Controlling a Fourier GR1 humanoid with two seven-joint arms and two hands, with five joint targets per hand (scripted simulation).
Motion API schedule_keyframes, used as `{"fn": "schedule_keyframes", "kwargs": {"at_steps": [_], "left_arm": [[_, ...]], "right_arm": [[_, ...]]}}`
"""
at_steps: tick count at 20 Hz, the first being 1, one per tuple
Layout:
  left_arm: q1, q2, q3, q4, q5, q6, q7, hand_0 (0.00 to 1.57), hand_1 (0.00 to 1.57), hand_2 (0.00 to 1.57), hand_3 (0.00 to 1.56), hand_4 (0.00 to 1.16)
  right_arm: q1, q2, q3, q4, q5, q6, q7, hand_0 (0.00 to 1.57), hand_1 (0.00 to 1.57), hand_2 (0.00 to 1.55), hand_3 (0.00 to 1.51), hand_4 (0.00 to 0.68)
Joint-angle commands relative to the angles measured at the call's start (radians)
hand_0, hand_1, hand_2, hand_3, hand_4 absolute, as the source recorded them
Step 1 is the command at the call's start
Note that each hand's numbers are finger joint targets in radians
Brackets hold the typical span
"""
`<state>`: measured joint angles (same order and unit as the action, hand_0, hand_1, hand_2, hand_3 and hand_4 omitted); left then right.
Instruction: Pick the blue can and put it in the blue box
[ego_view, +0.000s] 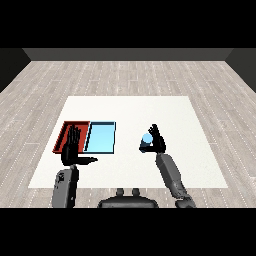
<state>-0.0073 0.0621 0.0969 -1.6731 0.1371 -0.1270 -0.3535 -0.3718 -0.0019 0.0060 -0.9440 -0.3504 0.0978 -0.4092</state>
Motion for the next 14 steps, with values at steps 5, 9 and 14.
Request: {"fn": "schedule_keyframes", "kwargs": {"at_steps": [5, 9, 14], "left_arm": [[0.016, 0.01, 0.021, 0.004, 0.041, -0.028, -0.007, 0.0, 0.0, 0.0, 0.0, 0.0], [-0.039, -0.006, 0.0, -0.024, 0.013, 0.031, 0.063, 0.0, 0.0, 0.0, 0.0, 0.0], [-0.045, 0.054, 0.07, 0.078, 0.058, -0.048, -0.031, 0.0, 0.0, 0.0, 0.0, 0.0]], "right_arm": [[0.026, -0.017, 0.013, -0.046, 0.002, -0.008, 0.066, 0.0, 0.0, 0.0, 0.0, 0.0], [-0.03, 0.002, 0.015, 0.105, -0.002, 0.012, -0.024, 0.0, 0.0, 0.0, 0.0, 0.0], [-0.091, 0.002, 0.073, 0.127, -0.035, -0.057, 0.001, 0.0, 0.0, 0.0, 0.0, 0.0]]}}
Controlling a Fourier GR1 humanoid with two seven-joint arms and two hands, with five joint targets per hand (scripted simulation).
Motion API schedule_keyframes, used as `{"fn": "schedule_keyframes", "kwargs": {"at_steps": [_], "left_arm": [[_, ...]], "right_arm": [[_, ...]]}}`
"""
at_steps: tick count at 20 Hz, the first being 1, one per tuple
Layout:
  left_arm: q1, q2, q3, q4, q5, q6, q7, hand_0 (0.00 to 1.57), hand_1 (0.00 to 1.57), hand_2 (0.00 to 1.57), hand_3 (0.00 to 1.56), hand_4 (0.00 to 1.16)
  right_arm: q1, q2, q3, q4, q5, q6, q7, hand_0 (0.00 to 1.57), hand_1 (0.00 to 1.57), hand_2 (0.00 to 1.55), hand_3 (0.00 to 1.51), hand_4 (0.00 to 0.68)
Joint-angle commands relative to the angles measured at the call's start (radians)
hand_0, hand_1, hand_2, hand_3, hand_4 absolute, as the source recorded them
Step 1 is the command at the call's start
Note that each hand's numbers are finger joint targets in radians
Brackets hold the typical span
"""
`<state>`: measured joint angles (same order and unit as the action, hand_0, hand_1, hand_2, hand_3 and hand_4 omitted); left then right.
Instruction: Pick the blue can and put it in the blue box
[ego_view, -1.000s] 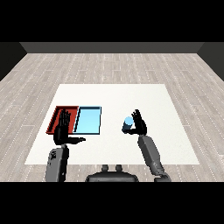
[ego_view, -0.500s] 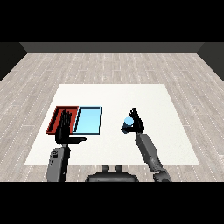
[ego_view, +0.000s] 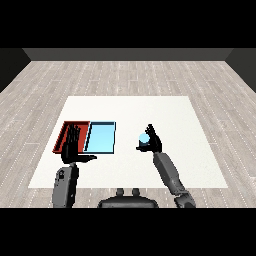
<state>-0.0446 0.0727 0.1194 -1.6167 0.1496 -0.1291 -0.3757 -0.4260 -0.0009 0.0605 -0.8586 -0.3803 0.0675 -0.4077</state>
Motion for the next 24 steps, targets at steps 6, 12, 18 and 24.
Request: {"fn": "schedule_keyframes", "kwargs": {"at_steps": [6, 12, 18, 24], "left_arm": [[0.028, 0.025, 0.015, -0.056, 0.024, -0.014, 0.039, 0.0, 0.0, 0.0, 0.0, 0.0], [0.031, -0.026, -0.035, -0.077, -0.008, 0.026, 0.054, 0.0, 0.0, 0.0, 0.0, 0.0], [-0.002, 0.045, 0.032, 0.056, 0.002, -0.038, -0.035, 0.0, 0.0, 0.0, 0.0, 0.0], [0.026, -0.057, -0.135, -0.003, -0.093, 0.011, 0.021, 0.0, 0.0, 0.0, 0.0, 0.0]], "right_arm": [[-0.107, -0.002, -0.018, 0.106, 0.082, -0.31, -0.003, 1.53, 1.53, 1.49, 1.45, 0.658], [-0.17, -0.03, -0.028, 0.179, 0.114, -0.33, 0.041, 1.51, 1.51, 1.48, 1.43, 0.62], [-0.071, 0.0, 0.053, 0.014, 0.145, -0.352, 0.006, 1.49, 1.49, 1.46, 1.41, 0.645], [-0.045, -0.083, 0.099, -0.245, 0.24, -0.393, 0.2, 1.46, 1.46, 1.45, 1.4, 0.623]]}}
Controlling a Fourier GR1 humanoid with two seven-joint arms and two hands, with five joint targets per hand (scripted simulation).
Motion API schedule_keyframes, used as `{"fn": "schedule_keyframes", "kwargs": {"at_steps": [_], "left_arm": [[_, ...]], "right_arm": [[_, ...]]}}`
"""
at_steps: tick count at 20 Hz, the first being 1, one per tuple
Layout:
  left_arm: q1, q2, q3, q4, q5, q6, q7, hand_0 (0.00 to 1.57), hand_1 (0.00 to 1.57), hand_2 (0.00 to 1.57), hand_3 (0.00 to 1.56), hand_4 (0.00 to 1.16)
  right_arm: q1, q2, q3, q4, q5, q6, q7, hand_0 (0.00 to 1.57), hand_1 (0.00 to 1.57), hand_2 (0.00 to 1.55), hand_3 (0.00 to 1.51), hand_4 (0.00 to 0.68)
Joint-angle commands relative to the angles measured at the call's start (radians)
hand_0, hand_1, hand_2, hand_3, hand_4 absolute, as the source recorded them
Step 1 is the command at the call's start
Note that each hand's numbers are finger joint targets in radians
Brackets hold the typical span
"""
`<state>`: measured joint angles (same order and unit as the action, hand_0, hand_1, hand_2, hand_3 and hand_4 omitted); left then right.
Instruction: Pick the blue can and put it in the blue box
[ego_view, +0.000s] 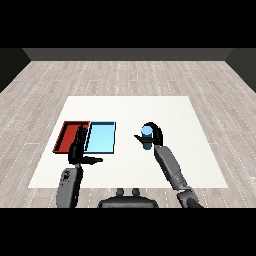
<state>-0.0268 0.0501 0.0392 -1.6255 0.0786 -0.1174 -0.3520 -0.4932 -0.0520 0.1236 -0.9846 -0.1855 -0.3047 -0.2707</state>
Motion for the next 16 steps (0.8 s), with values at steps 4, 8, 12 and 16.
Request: {"fn": "schedule_keyframes", "kwargs": {"at_steps": [4, 8, 12, 16], "left_arm": [[-0.044, -0.048, -0.093, 0.04, -0.055, 0.04, 0.09, 0.0, 0.0, 0.0, 0.0, 0.0], [-0.049, -0.049, -0.141, 0.113, -0.075, 0.043, 0.044, 0.0, 0.0, 0.0, 0.0, 0.0], [-0.069, -0.05, -0.177, 0.087, -0.058, 0.078, 0.106, 0.0, 0.0, 0.0, 0.0, 0.0], [0.002, -0.036, -0.174, 0.044, -0.04, 0.024, 0.083, 0.0, 0.0, 0.0, 0.0, 0.0]], "right_arm": [[-0.009, -0.066, 0.041, -0.225, 0.077, -0.027, 0.138, 1.44, 1.44, 1.45, 1.39, 0.62], [0.025, -0.066, 0.049, -0.291, 0.119, -0.015, 0.128, 1.42, 1.42, 1.44, 1.41, 0.622], [0.096, -0.022, 0.084, -0.407, 0.188, -0.043, 0.188, 1.42, 1.42, 1.44, 1.41, 0.622], [0.144, -0.003, 0.117, -0.486, 0.26, -0.061, 0.235, 1.42, 1.42, 1.44, 1.4, 0.616]]}}
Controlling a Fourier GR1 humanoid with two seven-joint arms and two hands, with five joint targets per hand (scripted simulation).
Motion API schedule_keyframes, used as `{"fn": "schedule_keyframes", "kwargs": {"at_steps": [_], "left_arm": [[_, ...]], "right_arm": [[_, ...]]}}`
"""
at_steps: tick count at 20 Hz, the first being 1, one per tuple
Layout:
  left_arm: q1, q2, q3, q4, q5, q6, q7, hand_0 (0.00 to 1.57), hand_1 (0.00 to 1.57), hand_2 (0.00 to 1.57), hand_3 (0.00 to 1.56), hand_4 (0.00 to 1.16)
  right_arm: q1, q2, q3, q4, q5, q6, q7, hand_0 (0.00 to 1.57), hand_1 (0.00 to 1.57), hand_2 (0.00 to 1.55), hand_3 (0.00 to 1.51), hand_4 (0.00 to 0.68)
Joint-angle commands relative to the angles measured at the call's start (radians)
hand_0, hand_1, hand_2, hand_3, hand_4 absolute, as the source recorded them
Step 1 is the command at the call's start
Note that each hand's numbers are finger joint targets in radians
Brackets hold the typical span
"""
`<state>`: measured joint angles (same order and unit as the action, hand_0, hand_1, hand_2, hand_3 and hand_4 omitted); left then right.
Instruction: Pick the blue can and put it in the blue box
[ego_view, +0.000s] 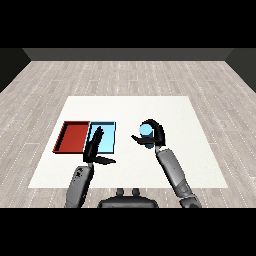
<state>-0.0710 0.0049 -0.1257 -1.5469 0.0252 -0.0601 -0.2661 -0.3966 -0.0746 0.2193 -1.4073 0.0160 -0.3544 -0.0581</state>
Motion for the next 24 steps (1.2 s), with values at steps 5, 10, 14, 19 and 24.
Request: {"fn": "schedule_keyframes", "kwargs": {"at_steps": [5, 10, 14, 19, 24], "left_arm": [[-0.132, -0.005, -0.065, 0.138, 0.068, 0.039, 0.048, 0.0, 0.0, 0.0, 0.0, 0.0], [-0.169, -0.005, -0.123, 0.156, 0.125, 0.095, 0.082, 0.0, 0.0, 0.0, 0.0, 0.0], [-0.094, -0.005, -0.183, 0.15, 0.091, 0.117, 0.029, 0.0, 0.0, 0.0, 0.0, 0.0], [-0.215, -0.005, -0.288, 0.298, 0.17, 0.259, -0.03, 0.0, 0.0, 0.0, 0.0, 0.0], [-0.185, -0.005, -0.271, 0.301, 0.202, 0.241, -0.049, 0.0, 0.0, 0.0, 0.0, 0.0]], "right_arm": [[0.013, 0.036, 0.052, -0.07, 0.113, -0.013, 0.058, 1.44, 1.44, 1.45, 1.4, 0.615], [-0.025, 0.038, -0.026, -0.027, 0.087, 0.067, 0.021, 1.46, 1.46, 1.46, 1.4, 0.608], [0.019, 0.032, -0.037, -0.055, 0.092, 0.096, -0.009, 1.48, 1.48, 1.47, 1.4, 0.619], [0.03, 0.028, -0.033, -0.093, 0.104, 0.134, 0.023, 1.49, 1.49, 1.47, 1.4, 0.606], [0.037, 0.074, -0.009, -0.098, 0.134, 0.105, 0.023, 1.49, 1.49, 1.47, 1.4, 0.605]]}}
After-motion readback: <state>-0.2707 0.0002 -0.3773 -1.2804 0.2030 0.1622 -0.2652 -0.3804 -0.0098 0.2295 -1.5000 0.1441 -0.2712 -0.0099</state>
